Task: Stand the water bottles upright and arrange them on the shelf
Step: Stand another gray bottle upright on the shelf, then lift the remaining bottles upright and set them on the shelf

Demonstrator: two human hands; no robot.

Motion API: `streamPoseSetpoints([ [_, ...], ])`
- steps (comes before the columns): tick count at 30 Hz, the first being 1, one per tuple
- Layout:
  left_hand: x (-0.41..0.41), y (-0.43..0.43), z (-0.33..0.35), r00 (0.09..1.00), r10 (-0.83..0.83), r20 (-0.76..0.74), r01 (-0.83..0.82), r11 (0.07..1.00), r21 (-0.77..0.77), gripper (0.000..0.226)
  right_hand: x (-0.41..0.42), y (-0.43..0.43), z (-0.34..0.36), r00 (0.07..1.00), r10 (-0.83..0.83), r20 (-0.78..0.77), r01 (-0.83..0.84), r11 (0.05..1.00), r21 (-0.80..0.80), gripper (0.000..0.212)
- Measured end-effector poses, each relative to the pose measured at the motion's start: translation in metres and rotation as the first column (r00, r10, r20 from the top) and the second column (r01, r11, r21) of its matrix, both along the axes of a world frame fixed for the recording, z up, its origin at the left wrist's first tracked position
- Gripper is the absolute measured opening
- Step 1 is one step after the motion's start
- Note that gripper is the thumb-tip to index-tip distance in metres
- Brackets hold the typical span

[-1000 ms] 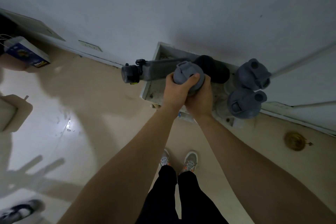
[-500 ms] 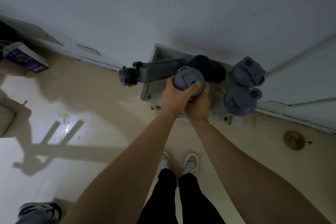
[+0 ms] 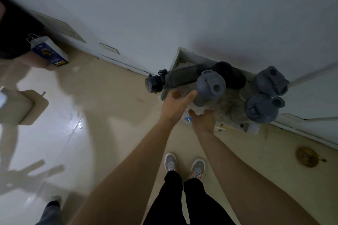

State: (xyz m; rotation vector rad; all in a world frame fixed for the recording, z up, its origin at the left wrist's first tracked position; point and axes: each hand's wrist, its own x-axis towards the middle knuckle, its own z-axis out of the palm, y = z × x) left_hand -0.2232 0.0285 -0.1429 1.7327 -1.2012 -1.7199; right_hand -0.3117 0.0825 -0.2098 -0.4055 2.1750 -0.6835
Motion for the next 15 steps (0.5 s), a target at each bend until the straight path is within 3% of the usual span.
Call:
streamPoseSetpoints([
  [2,0.020,0.006,-0.006,0.991,0.129,0.030,-0.130,0.990,0.045,0.058,0.014,-0.001,0.004,0.993,0.114,0.043,-0.114,0.993,-0.004,0.037],
  [4,0.039,0.007,-0.014,0.924,0.377,0.069,-0.383,0.912,0.143,0.061,0.032,-0.010,0.012,0.971,0.081,0.227,-0.062,0.994,-0.089,0.030],
  [7,0.059,-0.004,-0.027,0.730,0.683,-0.024,-0.638,0.693,0.336,0.076,0.050,-0.044,0.024,0.819,-0.076,0.568,0.178,0.976,-0.126,0.052],
  [8,0.062,-0.011,-0.031,0.701,0.708,-0.081,-0.635,0.673,0.379,0.073,0.053,-0.056,0.025,0.779,-0.122,0.615,0.233,0.967,-0.104,0.058],
  [10,0.060,-0.022,-0.035,0.745,0.651,-0.146,-0.562,0.730,0.388,0.060,0.053,-0.076,0.025,0.743,-0.230,0.628,0.329,0.943,-0.044,0.065],
  [13,0.055,-0.028,-0.035,0.852,0.516,-0.091,-0.476,0.835,0.276,0.033,0.053,-0.084,0.021,0.745,-0.293,0.599,0.371,0.929,-0.008,0.065],
  [15,0.055,-0.027,-0.035,0.875,0.480,-0.063,-0.457,0.861,0.222,0.025,0.053,-0.084,0.022,0.756,-0.287,0.588,0.355,0.935,0.000,0.060],
])
